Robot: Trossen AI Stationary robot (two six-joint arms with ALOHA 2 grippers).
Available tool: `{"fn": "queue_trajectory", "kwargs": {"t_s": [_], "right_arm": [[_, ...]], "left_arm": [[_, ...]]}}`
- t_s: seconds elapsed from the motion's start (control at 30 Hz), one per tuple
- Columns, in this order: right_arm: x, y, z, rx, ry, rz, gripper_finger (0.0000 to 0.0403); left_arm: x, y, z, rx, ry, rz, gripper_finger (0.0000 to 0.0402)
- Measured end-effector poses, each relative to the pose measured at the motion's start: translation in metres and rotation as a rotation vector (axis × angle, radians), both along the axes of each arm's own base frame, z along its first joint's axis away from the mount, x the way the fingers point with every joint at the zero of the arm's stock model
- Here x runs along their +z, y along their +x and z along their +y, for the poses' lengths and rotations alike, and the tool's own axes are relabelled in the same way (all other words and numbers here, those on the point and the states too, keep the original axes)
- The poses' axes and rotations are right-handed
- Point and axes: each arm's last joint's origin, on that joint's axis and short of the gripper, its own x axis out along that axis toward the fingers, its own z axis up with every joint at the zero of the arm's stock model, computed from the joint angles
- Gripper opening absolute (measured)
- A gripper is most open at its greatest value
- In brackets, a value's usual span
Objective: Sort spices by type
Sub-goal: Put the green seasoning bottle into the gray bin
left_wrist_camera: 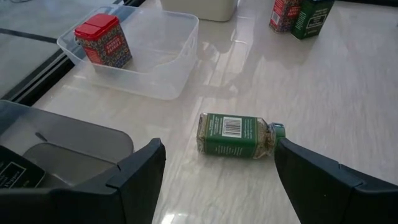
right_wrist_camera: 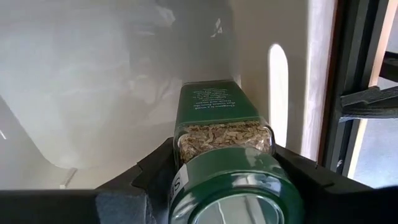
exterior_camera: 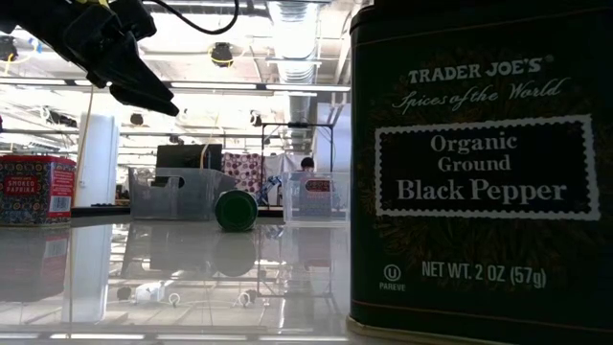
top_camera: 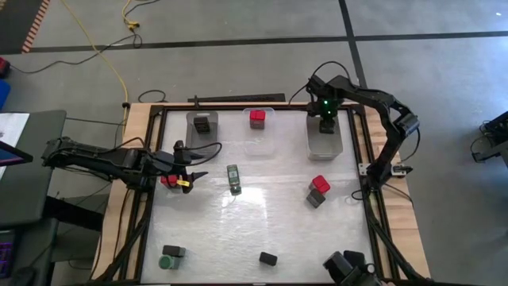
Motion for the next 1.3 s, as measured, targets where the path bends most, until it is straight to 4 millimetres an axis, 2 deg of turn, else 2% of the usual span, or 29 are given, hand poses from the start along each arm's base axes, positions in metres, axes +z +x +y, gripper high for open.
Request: {"fn": "queue_trajectory", "kwargs": {"t_s": [0.63,0.93,1.3], "right_arm": [[0.0000,-0.0006,0.0004,-0.002,0.006,0.004,0.0241],[0.0000,-0.0006,0.0004,-0.002,0.006,0.004,0.0260],[0.0000,-0.0006,0.0004,-0.002,0.006,0.004,0.0261]], "left_arm": [[0.0000,0.0000,0.0000,0.000,0.000,0.000,0.0290],[0.0000,0.0000,0.0000,0.000,0.000,0.000,0.0290],[0.0000,-0.0001,0.0000,0.000,0.000,0.000,0.0290]]}}
